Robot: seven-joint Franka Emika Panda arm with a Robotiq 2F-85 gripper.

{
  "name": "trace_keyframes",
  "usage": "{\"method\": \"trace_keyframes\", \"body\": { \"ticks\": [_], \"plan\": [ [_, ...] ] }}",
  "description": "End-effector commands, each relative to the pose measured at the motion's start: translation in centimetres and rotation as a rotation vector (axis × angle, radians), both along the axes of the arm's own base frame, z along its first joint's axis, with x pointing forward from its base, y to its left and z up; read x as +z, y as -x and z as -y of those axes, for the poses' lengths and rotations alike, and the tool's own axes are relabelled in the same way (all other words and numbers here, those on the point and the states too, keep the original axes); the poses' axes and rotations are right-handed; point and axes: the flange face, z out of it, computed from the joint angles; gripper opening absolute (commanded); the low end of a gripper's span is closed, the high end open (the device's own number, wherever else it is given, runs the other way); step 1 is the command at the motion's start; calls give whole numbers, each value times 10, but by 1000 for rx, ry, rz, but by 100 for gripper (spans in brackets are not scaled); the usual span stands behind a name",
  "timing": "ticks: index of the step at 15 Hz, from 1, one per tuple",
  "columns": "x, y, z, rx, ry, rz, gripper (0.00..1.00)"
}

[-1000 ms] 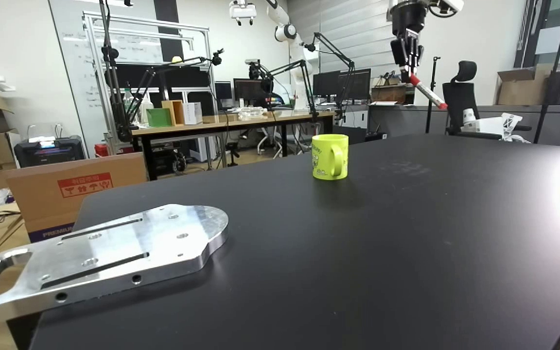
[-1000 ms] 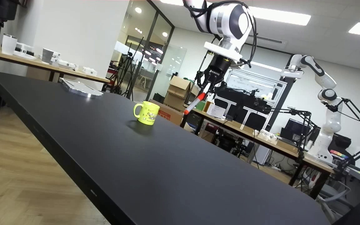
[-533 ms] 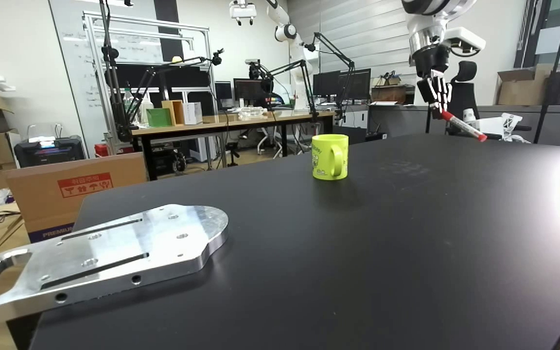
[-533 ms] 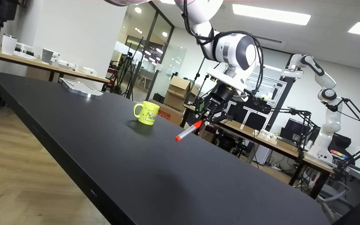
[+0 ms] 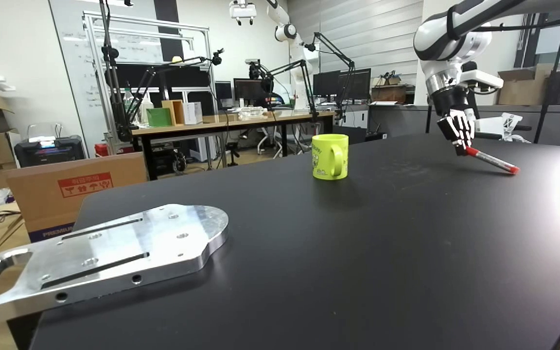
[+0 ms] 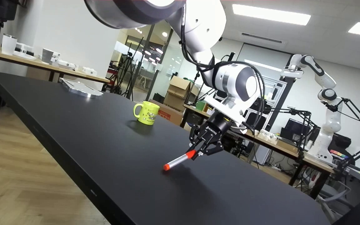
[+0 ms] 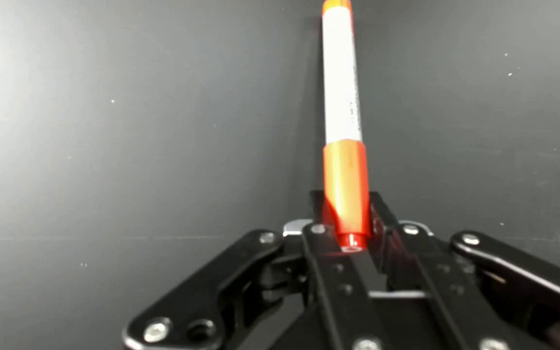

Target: Take the orange marker out of the yellow cup

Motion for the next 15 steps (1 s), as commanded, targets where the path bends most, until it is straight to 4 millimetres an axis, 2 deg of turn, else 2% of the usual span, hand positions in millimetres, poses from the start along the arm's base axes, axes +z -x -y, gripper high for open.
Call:
{"method": "trace_keyframes", "body": {
  "ticks": [1, 2, 3, 5, 10, 11, 12, 13, 15],
  "plan": [
    [0, 5, 10, -39, 16, -20, 6],
    [7, 5, 8, -39, 9, -15, 47],
    [18, 2, 7, -36, 4, -8, 48],
    [50, -6, -1, -32, -12, 25, 61],
    [160, -23, -34, 28, -61, 153, 95],
    [178, -24, -41, 33, -63, 166, 98],
    [146, -24, -31, 31, -48, 152, 81],
    [165, -25, -37, 41, -51, 165, 89],
    [182, -25, -44, 50, -49, 177, 98]
  ]
}}
